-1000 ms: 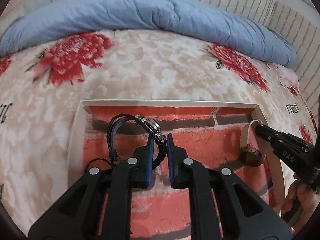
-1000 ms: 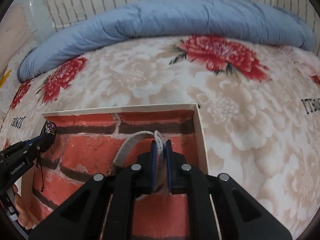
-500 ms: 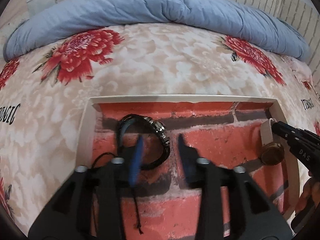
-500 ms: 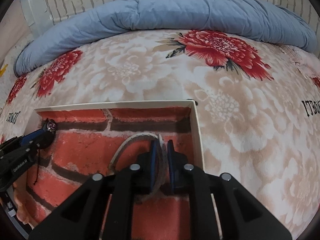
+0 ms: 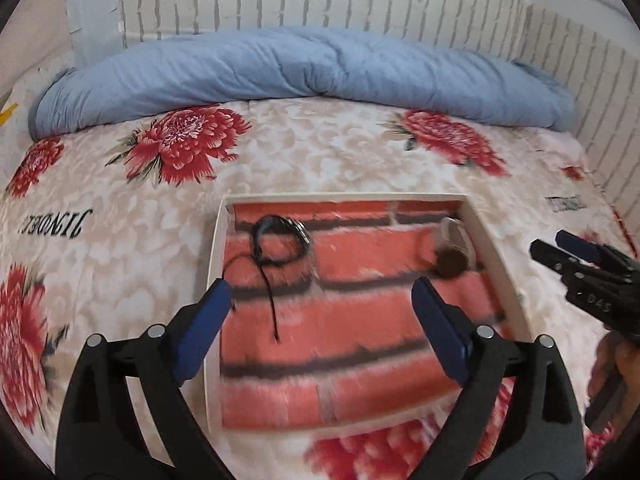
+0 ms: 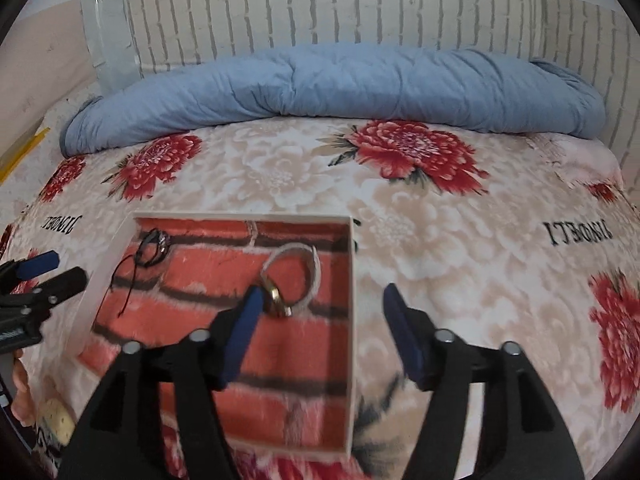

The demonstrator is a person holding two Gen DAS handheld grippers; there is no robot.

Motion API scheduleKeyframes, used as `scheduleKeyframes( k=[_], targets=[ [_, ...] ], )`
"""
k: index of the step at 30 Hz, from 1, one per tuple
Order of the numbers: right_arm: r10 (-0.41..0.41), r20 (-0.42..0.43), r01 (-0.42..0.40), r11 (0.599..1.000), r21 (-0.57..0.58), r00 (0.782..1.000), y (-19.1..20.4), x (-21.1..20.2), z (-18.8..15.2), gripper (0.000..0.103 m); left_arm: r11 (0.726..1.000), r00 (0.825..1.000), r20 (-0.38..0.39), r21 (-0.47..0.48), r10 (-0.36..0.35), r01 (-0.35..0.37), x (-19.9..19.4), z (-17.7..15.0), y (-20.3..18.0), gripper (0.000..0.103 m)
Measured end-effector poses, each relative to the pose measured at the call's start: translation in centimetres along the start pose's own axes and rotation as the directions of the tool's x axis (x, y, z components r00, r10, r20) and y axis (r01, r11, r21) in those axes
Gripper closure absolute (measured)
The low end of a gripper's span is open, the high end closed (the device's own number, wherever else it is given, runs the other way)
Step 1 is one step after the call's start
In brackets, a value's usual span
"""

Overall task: Organize jewelry
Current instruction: 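Move both tools back from the tray toward the remaining jewelry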

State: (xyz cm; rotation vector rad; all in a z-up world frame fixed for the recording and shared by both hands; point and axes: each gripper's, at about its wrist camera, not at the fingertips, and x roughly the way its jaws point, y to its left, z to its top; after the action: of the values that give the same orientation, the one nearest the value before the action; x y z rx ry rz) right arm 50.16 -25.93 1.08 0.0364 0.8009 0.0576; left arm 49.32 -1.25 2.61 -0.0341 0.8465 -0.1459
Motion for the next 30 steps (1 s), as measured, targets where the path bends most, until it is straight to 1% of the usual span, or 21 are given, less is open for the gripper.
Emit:
scheduleKeyframes(
  k=[3,6,10,11,15,18,21,24,26,30],
  targets=[
    [-0.007,0.014,0.008,1.000,-0.014,1.000,-0.4,-2.6,-1.7,0.035,1.000,0.999,0.036,0.008,0.000,-0.001,-3.2,-1.9,-0.5,0.009],
    [-0.009,0.044,0.010,1.000,-0.022,0.999,-0.7,-5.3,-3.8,0.034,0.999,0.996,0.087,0.035,0.014,-0.017,-6.3,-4.7,-1.2,0.007],
    [-0.001,0.080,0.001,1.000,-0.008,0.997,-1.0,-8.5,-6.9,0.034,0.998,0.994,0.111,0.054,0.005,-0.011,-9.4,-8.5,-1.8,0.005],
    [0.006,0.090,-0.005,1.000,-0.008,0.996,-1.0,-9.5,-8.2,0.034,0.998,0.993,0.117,0.057,0.006,-0.013,-9.9,-9.1,-1.9,0.005],
    [-0.013,0.120,0.014,1.000,-0.011,0.993,-0.6,-12.0,-11.6,0.034,0.997,0.989,0.144,0.072,0.027,-0.038,-12.5,-12.8,-2.1,0.005],
    [-0.037,0.132,0.040,0.999,-0.022,0.991,-0.1,-13.6,-14.1,0.034,0.994,0.989,0.141,0.086,0.049,-0.061,-13.6,-14.9,-2.1,0.005],
    [-0.041,0.140,0.044,0.999,-0.022,0.989,0.3,-14.7,-15.9,0.034,0.994,0.990,0.129,0.082,0.056,-0.066,-14.3,-16.9,-1.9,0.005],
    [-0.056,0.152,0.061,0.998,-0.031,0.987,0.7,-15.8,-17.8,0.034,0.997,0.993,0.112,0.056,0.043,-0.049,-14.9,-18.5,-1.4,0.005],
    [-0.049,0.149,0.053,0.998,-0.020,0.988,0.6,-16.2,-19.0,0.034,0.998,0.993,0.112,0.040,0.041,-0.045,-15.2,-19.5,-1.1,0.005],
    [-0.059,0.125,0.060,0.998,-0.005,0.990,0.4,-16.1,-21.0,0.034,0.997,0.991,0.113,0.041,0.067,-0.073,-15.3,-21.9,-1.2,0.006]
  ],
)
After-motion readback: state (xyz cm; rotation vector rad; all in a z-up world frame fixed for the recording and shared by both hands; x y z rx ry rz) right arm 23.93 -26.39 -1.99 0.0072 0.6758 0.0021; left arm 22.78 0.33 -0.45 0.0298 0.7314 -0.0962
